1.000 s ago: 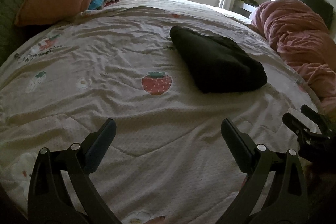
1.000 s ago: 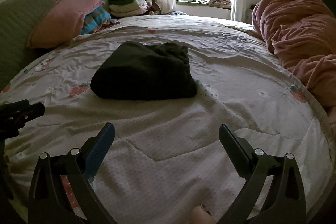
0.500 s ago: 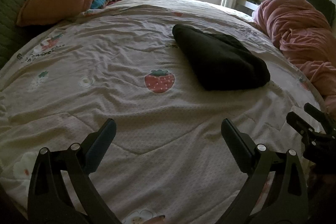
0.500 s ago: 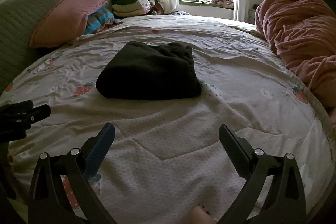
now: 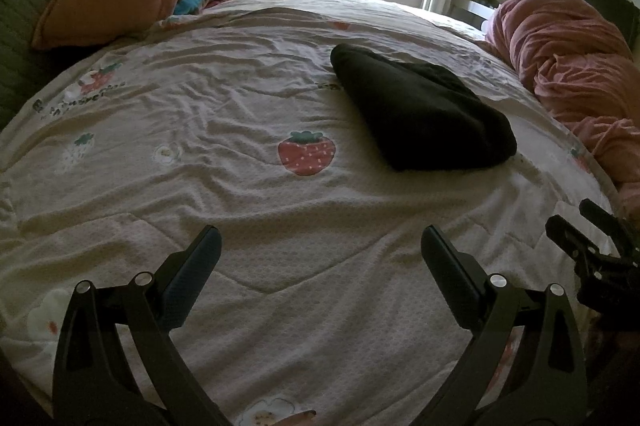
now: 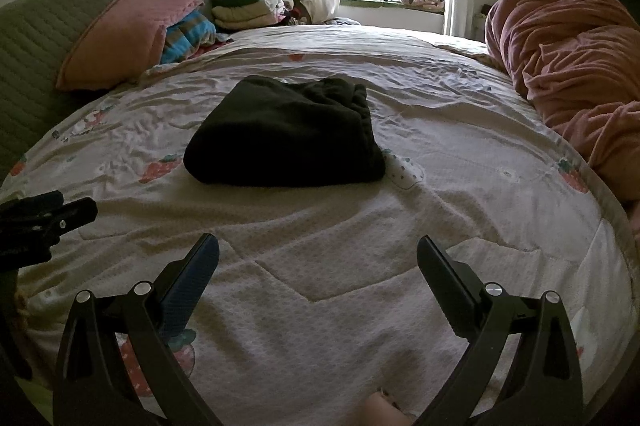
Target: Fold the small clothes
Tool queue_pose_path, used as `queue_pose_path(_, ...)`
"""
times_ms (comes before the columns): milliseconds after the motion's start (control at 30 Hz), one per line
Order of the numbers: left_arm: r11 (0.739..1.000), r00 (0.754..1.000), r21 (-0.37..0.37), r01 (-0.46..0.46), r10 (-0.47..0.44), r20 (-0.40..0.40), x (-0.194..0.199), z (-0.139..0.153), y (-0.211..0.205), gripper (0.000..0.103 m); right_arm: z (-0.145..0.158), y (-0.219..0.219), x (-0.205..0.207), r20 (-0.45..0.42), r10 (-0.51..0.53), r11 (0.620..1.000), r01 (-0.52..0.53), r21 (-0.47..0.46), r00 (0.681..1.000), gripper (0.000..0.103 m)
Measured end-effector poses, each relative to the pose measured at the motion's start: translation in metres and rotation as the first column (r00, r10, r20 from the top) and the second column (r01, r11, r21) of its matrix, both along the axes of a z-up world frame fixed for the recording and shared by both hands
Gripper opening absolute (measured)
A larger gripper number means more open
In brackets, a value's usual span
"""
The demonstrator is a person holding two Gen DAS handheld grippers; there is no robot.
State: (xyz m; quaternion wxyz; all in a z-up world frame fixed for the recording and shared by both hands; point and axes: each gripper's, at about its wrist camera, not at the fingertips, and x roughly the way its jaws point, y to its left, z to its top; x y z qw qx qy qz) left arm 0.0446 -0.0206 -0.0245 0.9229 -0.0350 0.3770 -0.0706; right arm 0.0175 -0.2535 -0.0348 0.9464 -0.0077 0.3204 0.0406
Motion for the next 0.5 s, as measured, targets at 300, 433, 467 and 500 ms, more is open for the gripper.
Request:
queue_pose_path(300, 1.000, 1.000, 0.003, -0.001, 0.001, 0.001, 0.0002, 0.0005, 0.0010, 0.094, -0.0004, 0.0001, -0.0003, -0.006, 0.004, 1.000, -0.004, 0.008, 1.000, 0.099)
queue_pose_path(433, 1.000, 1.000, 0.002, -0.004, 0.004, 0.000, -0.0005, 0.0001, 0.0033, 0.094, -0.0003, 0.0004, -0.0002, -0.003, 0.005, 1.000, -0.005, 0.008, 1.000, 0.099)
queue_pose_path(467, 1.000, 1.000, 0.005, -0.004, 0.004, 0.000, -0.0003, 0.0005, 0.0021, 0.094, -0.0005, 0.0009, -0.0001, -0.005, 0.004, 1.000, -0.004, 0.007, 1.000, 0.099)
queue_pose_path(500, 1.000, 1.000, 0.005, -0.006, 0.006, 0.000, 0.0000, 0.0008, 0.0029, 0.094, -0.0003, 0.0006, -0.0002, -0.005, 0.004, 1.000, -0.004, 0.008, 1.000, 0.099)
